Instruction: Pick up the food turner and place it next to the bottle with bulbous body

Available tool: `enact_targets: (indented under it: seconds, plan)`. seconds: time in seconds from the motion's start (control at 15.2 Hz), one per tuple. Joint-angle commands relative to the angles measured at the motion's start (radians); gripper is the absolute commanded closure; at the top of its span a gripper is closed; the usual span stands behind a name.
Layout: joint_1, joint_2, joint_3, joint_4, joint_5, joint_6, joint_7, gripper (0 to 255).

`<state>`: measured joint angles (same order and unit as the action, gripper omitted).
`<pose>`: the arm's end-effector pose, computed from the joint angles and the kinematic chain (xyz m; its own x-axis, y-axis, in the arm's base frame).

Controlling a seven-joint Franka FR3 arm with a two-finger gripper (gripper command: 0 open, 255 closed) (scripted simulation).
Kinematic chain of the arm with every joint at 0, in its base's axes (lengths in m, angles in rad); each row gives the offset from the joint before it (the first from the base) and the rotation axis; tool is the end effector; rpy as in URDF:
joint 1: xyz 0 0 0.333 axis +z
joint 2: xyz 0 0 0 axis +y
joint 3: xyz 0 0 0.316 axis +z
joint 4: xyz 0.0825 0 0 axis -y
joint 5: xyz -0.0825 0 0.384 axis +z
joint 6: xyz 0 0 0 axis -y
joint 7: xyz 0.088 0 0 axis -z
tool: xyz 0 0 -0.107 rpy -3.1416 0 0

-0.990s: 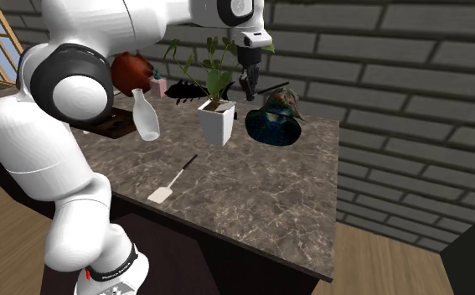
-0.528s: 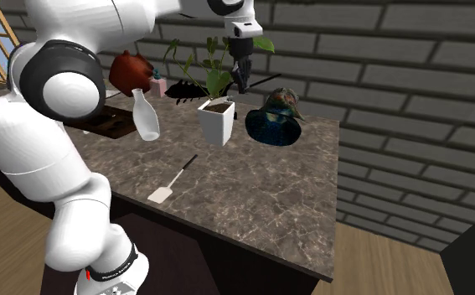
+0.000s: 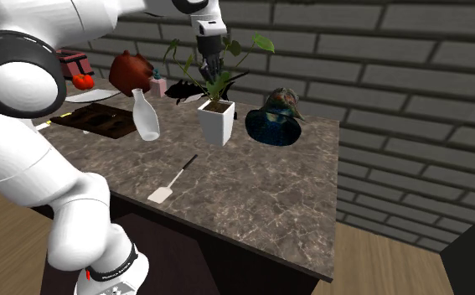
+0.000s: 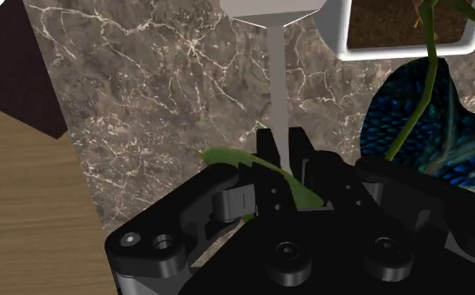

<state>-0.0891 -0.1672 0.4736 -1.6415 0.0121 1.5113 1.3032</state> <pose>0.4557 0.2099 0.6637 0.6022 -0.7956 0.0666 -0.7973 -0.6036 -0.0012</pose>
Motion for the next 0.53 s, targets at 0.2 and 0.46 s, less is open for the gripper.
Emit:
enact_targets:
  seconds: [0.2,0.46]
  plan:
    - [0.044,-0.093,0.048,-0.074,0.051,-0.01,0.089,255]
    - [0.079,-0.147,0.09,-0.108,0.088,-0.021,0.162,255]
